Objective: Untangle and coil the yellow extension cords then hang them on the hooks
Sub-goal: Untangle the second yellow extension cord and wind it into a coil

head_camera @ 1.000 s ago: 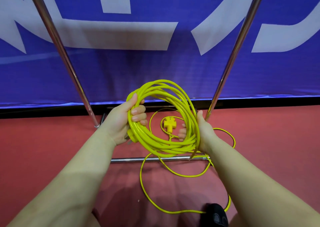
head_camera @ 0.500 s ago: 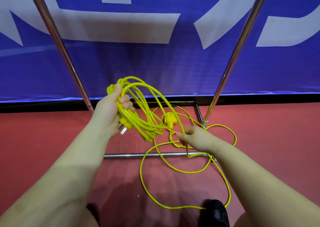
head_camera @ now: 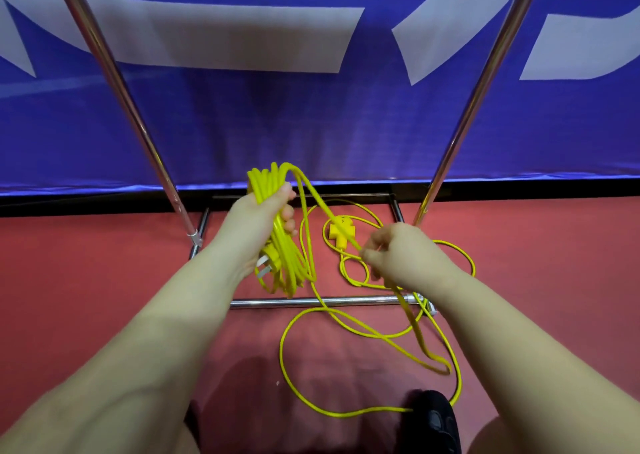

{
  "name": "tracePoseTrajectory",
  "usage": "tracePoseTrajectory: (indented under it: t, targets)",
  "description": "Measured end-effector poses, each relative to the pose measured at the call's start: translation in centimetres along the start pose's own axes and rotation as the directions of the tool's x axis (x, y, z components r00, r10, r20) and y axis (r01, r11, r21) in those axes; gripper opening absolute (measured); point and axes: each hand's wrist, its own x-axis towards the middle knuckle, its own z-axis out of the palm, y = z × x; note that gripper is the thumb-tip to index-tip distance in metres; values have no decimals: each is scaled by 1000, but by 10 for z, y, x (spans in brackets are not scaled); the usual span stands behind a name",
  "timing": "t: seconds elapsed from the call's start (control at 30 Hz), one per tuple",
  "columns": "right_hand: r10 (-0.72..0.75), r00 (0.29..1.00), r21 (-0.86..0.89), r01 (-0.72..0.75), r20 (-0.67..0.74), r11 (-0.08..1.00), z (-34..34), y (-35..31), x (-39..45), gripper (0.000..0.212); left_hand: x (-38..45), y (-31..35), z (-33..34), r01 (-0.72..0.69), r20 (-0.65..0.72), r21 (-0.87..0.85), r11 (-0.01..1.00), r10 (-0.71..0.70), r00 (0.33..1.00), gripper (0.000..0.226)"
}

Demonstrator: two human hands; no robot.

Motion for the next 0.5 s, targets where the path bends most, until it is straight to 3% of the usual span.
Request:
tracePoseTrajectory:
  t: [0.1, 0.23, 0.3, 0.37, 0.43, 0.5]
  targets:
    - [-87, 985, 6, 87, 150, 996, -5, -14, -8, 16, -4, -1, 7, -13, 64, 112, 994, 6, 998, 20]
    - [-226, 953, 135, 202, 200, 970, -15, -24, -12, 9, -3, -6, 11, -62, 123, 301, 952, 26, 992, 15]
    - [-301, 942, 144, 281, 147, 949, -16, -23, -11, 11, -4, -10, 12, -130, 194, 440, 889, 47, 980, 14]
    - [-340, 940, 221, 331, 2, 917, -16, -20, -8, 7, -8, -10, 15, -205, 273, 552, 808, 57, 960, 15]
    - [-307, 940, 278, 337, -146, 899, -18, -17, -4, 8, -10, -9, 16, -248, 330, 588, 770, 52, 943, 17]
    - [-223, 962, 269, 259, -156, 928, -19, -12, 0, 21, -10, -7, 13, -232, 294, 576, 784, 66, 954, 23]
